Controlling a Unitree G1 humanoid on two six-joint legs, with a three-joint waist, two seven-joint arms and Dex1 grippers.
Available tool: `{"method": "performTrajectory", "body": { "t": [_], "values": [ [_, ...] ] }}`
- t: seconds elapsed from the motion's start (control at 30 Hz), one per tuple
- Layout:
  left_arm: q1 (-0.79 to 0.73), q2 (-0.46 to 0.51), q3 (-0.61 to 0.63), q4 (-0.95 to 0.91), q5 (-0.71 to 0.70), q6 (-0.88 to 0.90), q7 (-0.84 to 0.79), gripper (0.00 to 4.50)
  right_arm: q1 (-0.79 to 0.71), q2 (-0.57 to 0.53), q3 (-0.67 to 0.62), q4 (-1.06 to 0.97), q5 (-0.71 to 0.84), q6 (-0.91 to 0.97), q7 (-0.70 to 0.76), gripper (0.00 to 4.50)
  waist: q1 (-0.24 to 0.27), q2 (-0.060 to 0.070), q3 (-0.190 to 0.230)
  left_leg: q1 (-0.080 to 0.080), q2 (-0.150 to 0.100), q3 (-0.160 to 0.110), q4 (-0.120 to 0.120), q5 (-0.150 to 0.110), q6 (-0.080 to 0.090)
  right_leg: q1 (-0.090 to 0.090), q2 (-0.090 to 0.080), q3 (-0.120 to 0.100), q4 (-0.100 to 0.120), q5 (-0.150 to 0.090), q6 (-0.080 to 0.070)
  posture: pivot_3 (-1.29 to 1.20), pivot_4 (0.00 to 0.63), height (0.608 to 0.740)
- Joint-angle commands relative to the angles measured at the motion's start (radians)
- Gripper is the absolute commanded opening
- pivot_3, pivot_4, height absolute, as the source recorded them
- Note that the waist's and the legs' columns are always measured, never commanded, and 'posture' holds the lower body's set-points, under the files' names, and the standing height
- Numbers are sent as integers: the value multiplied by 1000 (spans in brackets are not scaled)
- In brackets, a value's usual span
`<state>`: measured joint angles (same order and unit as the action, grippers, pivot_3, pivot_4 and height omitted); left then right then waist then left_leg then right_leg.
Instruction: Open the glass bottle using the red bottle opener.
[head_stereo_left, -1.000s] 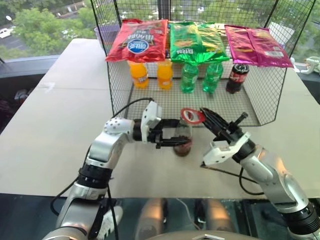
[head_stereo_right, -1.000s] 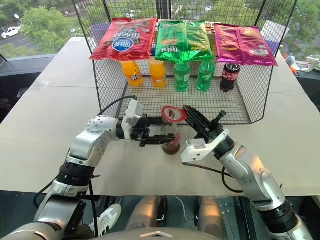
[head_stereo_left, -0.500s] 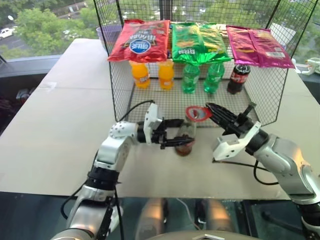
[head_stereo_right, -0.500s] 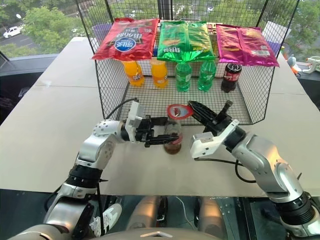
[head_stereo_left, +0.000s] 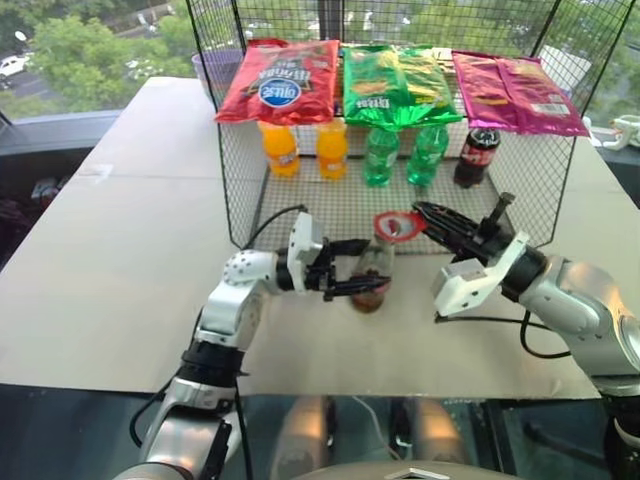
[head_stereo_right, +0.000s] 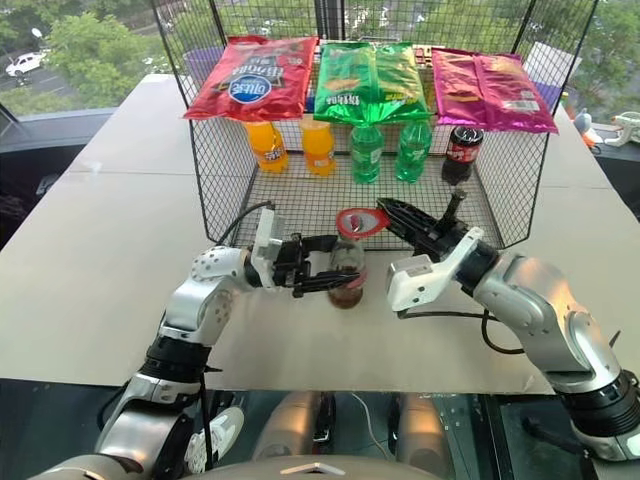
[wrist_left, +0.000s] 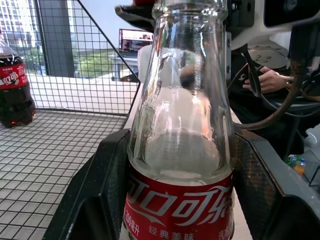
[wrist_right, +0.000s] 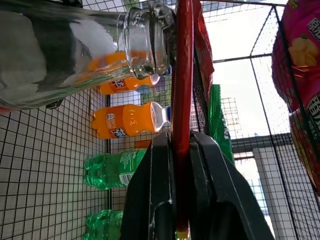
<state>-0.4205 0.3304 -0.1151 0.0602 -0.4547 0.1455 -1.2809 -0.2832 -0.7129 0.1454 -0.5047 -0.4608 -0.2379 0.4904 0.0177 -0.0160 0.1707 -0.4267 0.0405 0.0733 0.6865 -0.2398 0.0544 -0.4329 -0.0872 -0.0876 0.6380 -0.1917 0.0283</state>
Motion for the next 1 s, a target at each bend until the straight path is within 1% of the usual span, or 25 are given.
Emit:
{"method": "performTrajectory", "body": {
  "t": [0.03,0.13,0.23,0.3,0.4,0.5,0.6,0.7,0.8,0.97,1.0],
  "values": [
    [15,-3,-10,-34,-13,-13,-3,2591,-46,20,-58,-14,33,66,13,0,0,0,0,-1,0,0,0,0,0,0,0,0,0,0,0,0,150,740],
    [21,4,-9,-42,-15,-12,0,2591,-64,38,-94,-39,58,110,15,0,1,0,0,-3,0,0,0,0,0,-2,0,-1,-1,0,0,0,150,740],
    [28,8,-9,-50,-17,-12,3,2591,-48,65,-132,-72,84,177,15,0,1,0,0,-4,0,-1,0,0,0,-2,0,-2,-1,0,0,0,150,740],
    [31,10,-9,-53,-18,-12,5,2591,-12,117,-169,-99,130,278,7,0,1,0,0,-4,0,-1,0,0,0,-2,0,-2,-1,0,0,0,150,740],
    [36,11,-10,-58,-19,-12,10,2591,60,176,-207,-142,212,444,39,0,2,0,0,-4,0,-2,-1,0,0,-2,1,-3,-2,0,0,0,150,740],
    [41,13,-11,-65,-20,-12,16,2591,156,270,-246,-199,335,682,50,0,1,0,0,-4,1,-2,-1,0,0,-2,1,-3,-2,0,0,0,150,740],
    [47,15,-11,-73,-19,-16,26,2591,238,349,-283,-240,464,881,60,0,0,1,1,-4,1,-2,-1,0,0,-2,1,-3,-2,0,0,0,150,740],
    [52,17,-8,-83,-20,-17,34,2591,301,394,-318,-266,593,1062,79,0,-2,2,1,-4,1,-2,-1,0,0,-2,1,-2,-2,0,0,0,150,740],
    [59,25,-7,-94,-16,-23,41,2591,343,411,-346,-282,708,1221,98,0,-2,2,1,-4,1,-2,-1,0,0,-2,0,-2,-2,0,0,0,150,740],
    [76,36,-16,-112,-3,-40,47,2591,339,414,-381,-257,817,1419,71,0,-3,3,2,-4,2,-2,-1,0,0,-2,0,-2,-2,0,0,0,150,740],
    [80,38,-17,-116,-3,-41,49,2572,338,404,-379,-253,827,1437,67,425,-3,3,2,-4,2,-2,-1,0,0,-2,0,-3,-2,0,0,0,150,740]
  ]
}}
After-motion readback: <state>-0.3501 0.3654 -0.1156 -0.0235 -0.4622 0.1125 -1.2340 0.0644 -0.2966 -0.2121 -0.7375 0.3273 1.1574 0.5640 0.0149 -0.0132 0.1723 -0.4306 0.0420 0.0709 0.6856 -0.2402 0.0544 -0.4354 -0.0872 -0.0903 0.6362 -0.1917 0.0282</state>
